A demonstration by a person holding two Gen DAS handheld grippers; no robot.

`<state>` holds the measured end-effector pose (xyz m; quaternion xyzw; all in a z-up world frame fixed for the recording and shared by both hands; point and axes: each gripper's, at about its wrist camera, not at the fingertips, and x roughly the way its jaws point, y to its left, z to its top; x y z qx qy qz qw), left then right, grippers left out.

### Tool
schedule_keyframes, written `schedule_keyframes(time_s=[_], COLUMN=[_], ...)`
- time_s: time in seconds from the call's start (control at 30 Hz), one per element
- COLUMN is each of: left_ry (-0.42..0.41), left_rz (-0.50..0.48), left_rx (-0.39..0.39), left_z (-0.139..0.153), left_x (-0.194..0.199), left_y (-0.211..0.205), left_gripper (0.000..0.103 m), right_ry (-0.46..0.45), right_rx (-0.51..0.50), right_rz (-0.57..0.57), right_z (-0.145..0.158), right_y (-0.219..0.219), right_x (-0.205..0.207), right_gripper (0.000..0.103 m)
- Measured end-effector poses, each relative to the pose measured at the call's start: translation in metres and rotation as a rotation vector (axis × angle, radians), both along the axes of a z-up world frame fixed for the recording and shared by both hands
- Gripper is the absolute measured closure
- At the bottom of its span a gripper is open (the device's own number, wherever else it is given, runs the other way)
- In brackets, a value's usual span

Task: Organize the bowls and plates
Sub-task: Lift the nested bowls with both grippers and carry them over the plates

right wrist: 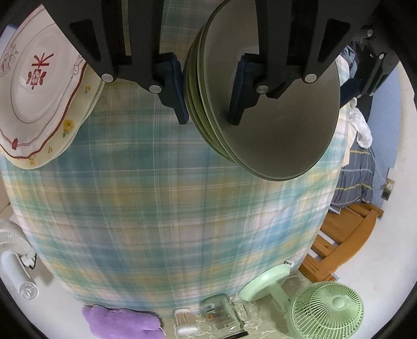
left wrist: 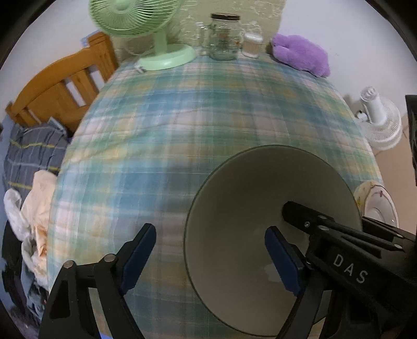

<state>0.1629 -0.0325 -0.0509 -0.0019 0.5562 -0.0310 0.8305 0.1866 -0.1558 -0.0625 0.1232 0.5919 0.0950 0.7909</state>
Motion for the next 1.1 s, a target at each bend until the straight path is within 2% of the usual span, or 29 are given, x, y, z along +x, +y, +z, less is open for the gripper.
schedule_keyframes(time_s=[0.27,0.37,0.43,0.63,0.73,1.1], left_ry=[0.015,0.054,0.071,0.06,0.06,0.076], left_rz=[-0.095,-0.114,-0.11,-0.142,-0.176,-0.156], left_rx=[-0.158,-0.214,-0.223,-0.259,-0.307,-0.33], left_z=[-0.01,-0.019,-0.024,-0.027,-0.027,-0.023], left_x=[0.005,0.008,0.009,0.006,0.006,0.003], left_y=[0.014,0.014,0.015,0.014,0.015,0.023], left_gripper=[0.019,0.029,0.037,0.039,0.049,0.05], right_ry=[0.017,0.018,0.018,0.0,-0.005,-0.024], right_rx=[-0.028,-0.041,-0.064,-0.154,-0.162,-0.164], right_rz=[-0.05,-0.063,-0.072,-0.094,-0.11,-0.138], right_z=[0.001,0.001,0.002,0.005,0.005,0.009], right_y=[0.004,0.004,0.006,0.013,0.015,0.018], right_x=[-0.002,-0.005,-0.007,-0.011,-0.01,-0.016], right_gripper=[0.068,0.068,0.067,0.068,0.067,0.067])
